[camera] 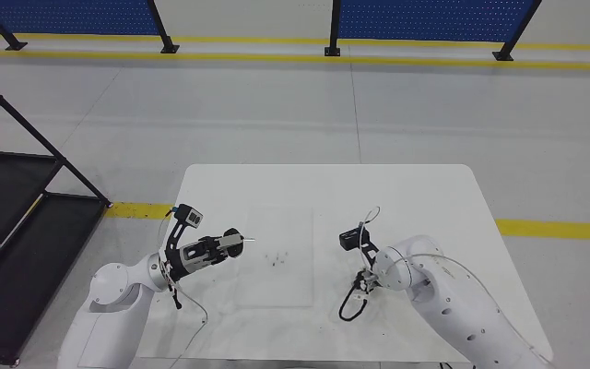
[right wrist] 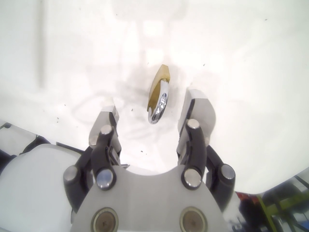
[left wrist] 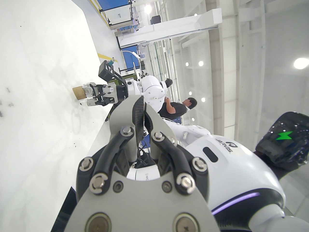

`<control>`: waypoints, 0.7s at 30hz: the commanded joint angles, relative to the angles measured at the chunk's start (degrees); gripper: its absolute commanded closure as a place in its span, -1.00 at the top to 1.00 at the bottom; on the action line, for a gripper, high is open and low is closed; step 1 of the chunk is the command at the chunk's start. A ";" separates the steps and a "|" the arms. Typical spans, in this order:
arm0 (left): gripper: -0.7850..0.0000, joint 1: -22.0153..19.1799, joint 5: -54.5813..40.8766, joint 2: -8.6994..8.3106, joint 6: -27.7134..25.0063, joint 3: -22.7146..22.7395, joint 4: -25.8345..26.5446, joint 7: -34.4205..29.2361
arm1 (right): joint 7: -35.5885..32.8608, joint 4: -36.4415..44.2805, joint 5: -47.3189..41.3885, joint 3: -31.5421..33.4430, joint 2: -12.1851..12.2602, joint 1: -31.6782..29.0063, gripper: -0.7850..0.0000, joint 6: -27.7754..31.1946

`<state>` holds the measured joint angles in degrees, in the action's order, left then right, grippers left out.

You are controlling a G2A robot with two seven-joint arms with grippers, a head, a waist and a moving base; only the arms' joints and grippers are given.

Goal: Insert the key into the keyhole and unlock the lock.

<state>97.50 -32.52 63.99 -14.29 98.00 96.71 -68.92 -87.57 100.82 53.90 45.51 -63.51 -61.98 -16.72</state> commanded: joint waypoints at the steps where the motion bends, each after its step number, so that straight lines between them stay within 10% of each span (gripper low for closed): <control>1: -1.00 0.00 0.00 0.00 0.00 0.00 0.00 0.00 | 0.27 -0.40 0.29 -0.13 -0.33 0.12 -0.03 -0.28; 16: -1.00 0.00 0.00 0.00 0.00 0.00 0.00 0.00 | 0.92 -3.16 2.01 -0.64 -2.53 1.00 -0.27 -0.93; 21: -1.00 0.00 0.00 0.00 0.00 0.00 0.00 0.00 | 1.02 -4.30 2.75 -0.27 -3.22 0.78 -1.00 -1.03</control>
<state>97.50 -32.52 63.99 -14.29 98.00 96.71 -68.92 -86.55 96.73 56.52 45.13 -66.62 -61.13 -17.74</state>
